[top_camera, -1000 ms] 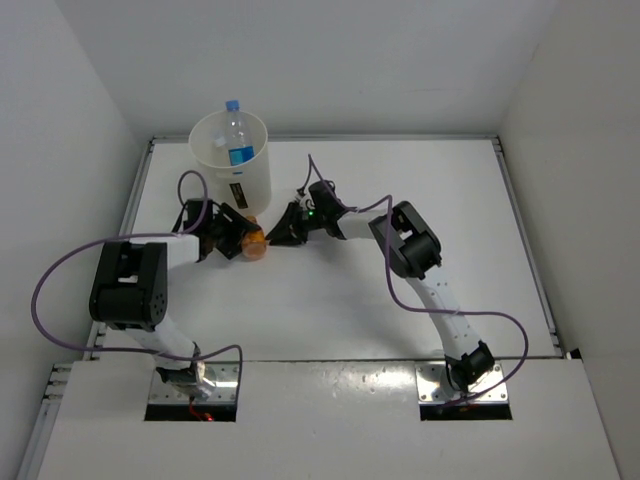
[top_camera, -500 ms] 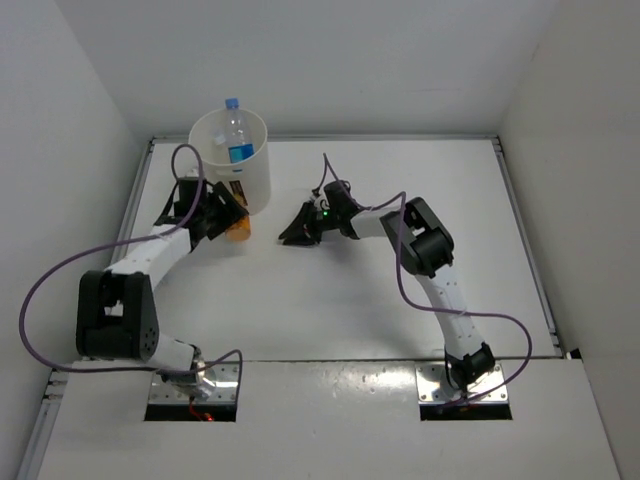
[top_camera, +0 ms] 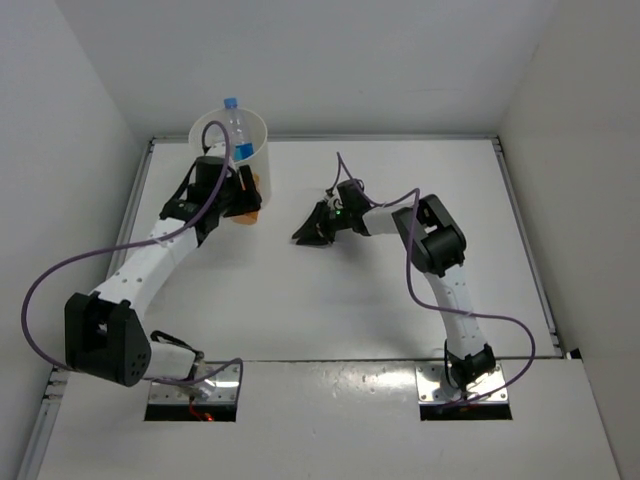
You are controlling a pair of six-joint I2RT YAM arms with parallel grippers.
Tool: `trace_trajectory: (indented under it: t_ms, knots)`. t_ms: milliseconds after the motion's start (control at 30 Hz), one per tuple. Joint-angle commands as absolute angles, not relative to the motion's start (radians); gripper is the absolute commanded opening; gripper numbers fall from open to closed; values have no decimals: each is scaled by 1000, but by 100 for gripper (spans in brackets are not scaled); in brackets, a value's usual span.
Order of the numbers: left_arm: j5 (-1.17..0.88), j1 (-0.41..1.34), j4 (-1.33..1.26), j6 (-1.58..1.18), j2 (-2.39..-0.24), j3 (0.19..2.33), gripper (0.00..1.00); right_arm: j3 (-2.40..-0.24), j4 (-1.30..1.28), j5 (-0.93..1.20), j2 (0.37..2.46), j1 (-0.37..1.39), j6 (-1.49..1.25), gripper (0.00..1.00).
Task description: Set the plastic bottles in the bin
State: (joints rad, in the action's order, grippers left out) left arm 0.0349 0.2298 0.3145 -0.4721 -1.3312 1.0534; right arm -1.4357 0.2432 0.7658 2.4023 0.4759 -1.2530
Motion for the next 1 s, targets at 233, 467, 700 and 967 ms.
trace_trajectory:
  t_ms: [233, 467, 700, 967]
  knots:
    - [296, 333, 356, -391, -1371, 1282, 0, -1342, 107, 747, 2364, 448, -1252, 29]
    - [328, 321, 318, -391, -1474, 1549, 0, -1333, 78, 747, 2355, 439, -1230, 29]
    - [379, 253, 227, -391, -1494, 1568, 0, -1304, 69, 738, 2335, 420, -1210, 29]
    - [391, 201, 166, -399, -1525, 1419, 6, -1284, 40, 738, 2306, 402, -1180, 29]
